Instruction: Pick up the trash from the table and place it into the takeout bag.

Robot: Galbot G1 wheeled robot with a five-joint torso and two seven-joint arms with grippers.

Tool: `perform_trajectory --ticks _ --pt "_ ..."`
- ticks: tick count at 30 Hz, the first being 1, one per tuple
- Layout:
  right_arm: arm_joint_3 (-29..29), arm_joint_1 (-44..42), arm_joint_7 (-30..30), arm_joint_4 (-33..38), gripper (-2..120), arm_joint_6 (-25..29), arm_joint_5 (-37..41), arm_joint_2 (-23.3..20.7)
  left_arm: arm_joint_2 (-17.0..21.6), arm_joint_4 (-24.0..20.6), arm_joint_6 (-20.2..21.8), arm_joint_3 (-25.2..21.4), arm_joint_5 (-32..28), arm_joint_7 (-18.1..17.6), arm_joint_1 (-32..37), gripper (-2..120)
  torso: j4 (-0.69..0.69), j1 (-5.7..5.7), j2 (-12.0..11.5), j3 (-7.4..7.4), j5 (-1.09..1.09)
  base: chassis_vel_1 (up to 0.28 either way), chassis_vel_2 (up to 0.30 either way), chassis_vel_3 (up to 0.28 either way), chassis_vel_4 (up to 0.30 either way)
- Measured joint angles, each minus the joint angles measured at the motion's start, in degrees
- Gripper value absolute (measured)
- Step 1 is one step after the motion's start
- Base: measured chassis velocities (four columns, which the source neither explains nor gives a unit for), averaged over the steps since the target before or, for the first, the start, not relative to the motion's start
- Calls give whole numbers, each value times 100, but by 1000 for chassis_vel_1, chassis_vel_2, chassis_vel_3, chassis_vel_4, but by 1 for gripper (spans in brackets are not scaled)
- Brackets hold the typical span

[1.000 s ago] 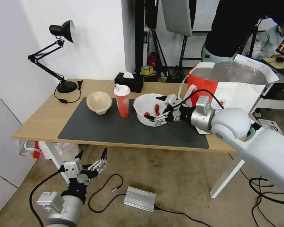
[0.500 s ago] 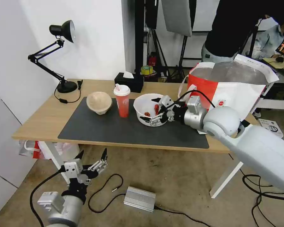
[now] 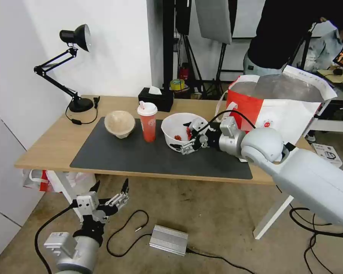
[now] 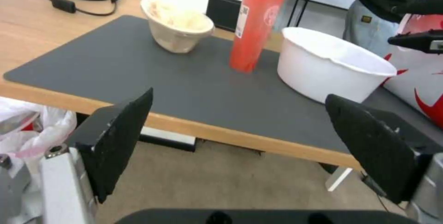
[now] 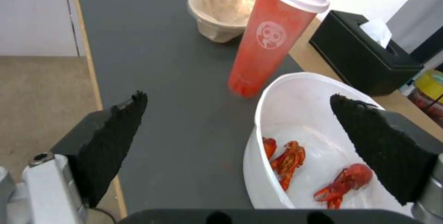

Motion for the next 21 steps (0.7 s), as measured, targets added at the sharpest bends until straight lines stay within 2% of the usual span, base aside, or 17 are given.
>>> perform_trajectory --ticks 10,21 --pt "-134 314 11 -151 100 -329 27 88 -19 13 0 11 42 21 -12 100 0 0 0 0 0 0 0 0 0" --pt "-217 689 -6 -602 100 -845 649 410 -41 30 -13 11 52 17 -25 100 0 0 0 0 -1 0 0 0 0"
